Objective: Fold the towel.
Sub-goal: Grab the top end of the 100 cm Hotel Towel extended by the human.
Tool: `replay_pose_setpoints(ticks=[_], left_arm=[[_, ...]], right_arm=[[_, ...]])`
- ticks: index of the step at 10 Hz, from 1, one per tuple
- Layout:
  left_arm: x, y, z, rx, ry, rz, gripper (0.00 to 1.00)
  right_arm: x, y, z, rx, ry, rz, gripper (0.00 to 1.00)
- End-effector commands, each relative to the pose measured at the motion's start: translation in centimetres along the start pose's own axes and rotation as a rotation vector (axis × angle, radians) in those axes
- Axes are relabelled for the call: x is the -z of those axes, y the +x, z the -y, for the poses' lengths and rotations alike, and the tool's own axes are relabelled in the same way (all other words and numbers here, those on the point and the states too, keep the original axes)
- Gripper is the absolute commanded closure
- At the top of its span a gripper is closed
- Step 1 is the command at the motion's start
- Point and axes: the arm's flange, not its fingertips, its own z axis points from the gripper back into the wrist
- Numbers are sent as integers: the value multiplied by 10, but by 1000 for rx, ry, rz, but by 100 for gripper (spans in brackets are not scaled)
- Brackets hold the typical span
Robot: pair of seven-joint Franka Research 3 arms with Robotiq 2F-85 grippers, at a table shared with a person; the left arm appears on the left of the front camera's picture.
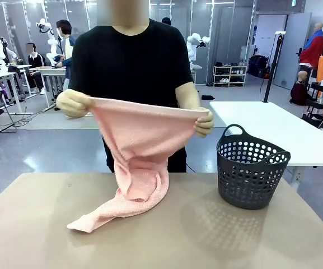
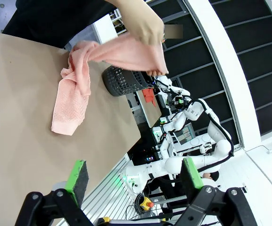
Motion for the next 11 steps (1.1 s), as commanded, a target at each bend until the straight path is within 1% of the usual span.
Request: replay_pose_setpoints(ticks=[1, 10, 11], left_arm=[[-1, -1, 0, 6, -11, -3, 0], [0, 0, 0, 0, 0, 0, 0], [-4, 7, 24, 166, 73, -42, 0]], right_arm=[[-1, 1, 0, -6, 13, 2, 0], [0, 0, 0, 0, 0, 0, 0], [-4, 4, -20, -119, -38, -24, 0]])
